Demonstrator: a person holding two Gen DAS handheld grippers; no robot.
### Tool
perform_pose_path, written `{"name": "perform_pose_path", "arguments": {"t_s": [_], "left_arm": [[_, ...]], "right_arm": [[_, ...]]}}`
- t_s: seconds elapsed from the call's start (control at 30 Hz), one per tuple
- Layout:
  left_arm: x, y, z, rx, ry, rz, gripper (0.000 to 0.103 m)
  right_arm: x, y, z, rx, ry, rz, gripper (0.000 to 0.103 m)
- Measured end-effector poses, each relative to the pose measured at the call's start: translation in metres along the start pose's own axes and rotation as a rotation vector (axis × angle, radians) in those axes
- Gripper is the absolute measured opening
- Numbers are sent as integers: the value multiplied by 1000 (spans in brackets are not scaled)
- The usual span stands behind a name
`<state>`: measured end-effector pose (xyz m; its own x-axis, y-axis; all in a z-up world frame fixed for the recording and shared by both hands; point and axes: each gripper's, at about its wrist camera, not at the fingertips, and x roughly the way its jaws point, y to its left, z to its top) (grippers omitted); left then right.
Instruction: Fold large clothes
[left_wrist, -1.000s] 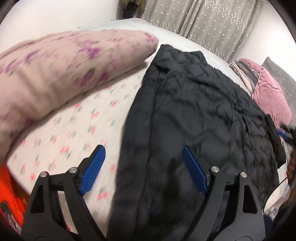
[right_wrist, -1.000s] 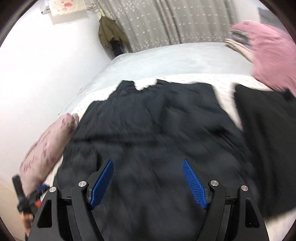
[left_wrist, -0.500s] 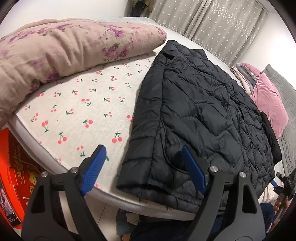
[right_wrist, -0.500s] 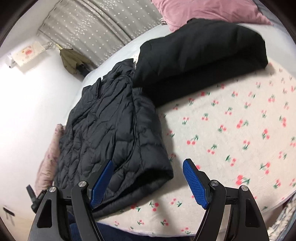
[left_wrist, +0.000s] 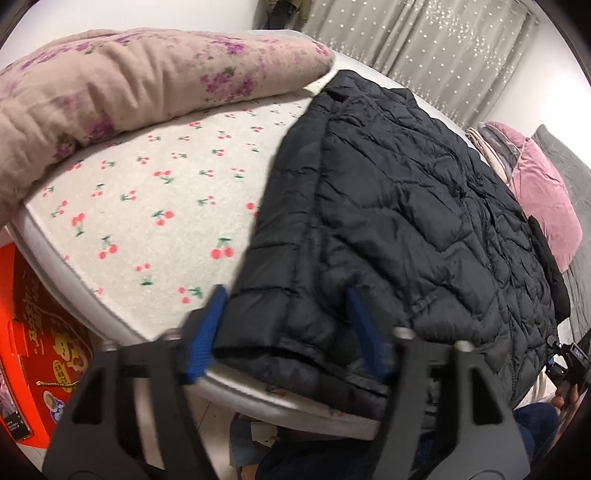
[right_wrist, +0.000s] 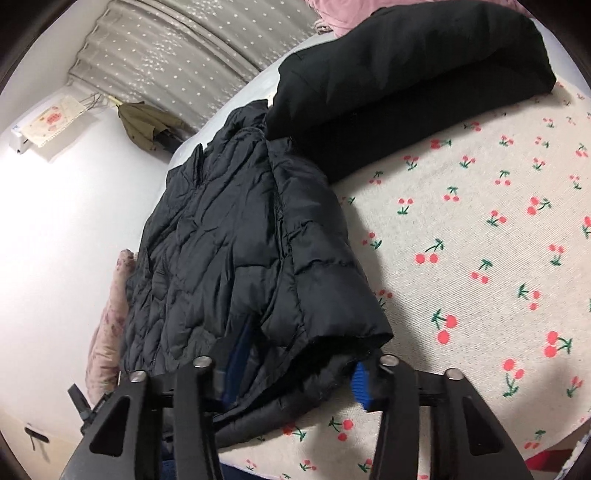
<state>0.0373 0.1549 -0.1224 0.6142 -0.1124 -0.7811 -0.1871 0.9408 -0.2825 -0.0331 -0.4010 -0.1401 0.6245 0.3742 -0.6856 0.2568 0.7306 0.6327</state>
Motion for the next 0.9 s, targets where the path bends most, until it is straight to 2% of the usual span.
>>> {"name": "perform_pose_path", "arguments": {"t_s": [0.03, 0.17, 0.23, 0.3, 0.33, 0.4, 0.63, 0.9], "left_arm": [[2, -2, 1, -2, 5, -7, 47], [7, -10, 3, -23, 10, -22, 26], [9, -12, 4, -35, 10, -36, 20], [11, -14, 4, -36, 12, -46, 15], [11, -14, 4, -42, 11, -51, 13], [10, -12, 6, -61, 7, -65, 10], [-20, -6, 15, -137, -58, -104, 7], [-69, -15, 36, -113, -165, -102, 7]], "right_arm": [[1, 0, 0, 2, 3, 10, 41], [5, 1, 2, 2, 16, 21, 36], [11, 3, 1, 2, 26, 22, 30], [13, 3, 0, 3, 25, 22, 15], [13, 2, -1, 4, 16, 37, 13], [8, 3, -2, 0, -11, 59, 9], [-18, 25, 3, -46, -65, 95, 6], [-60, 59, 12, -89, -132, 183, 5]]}}
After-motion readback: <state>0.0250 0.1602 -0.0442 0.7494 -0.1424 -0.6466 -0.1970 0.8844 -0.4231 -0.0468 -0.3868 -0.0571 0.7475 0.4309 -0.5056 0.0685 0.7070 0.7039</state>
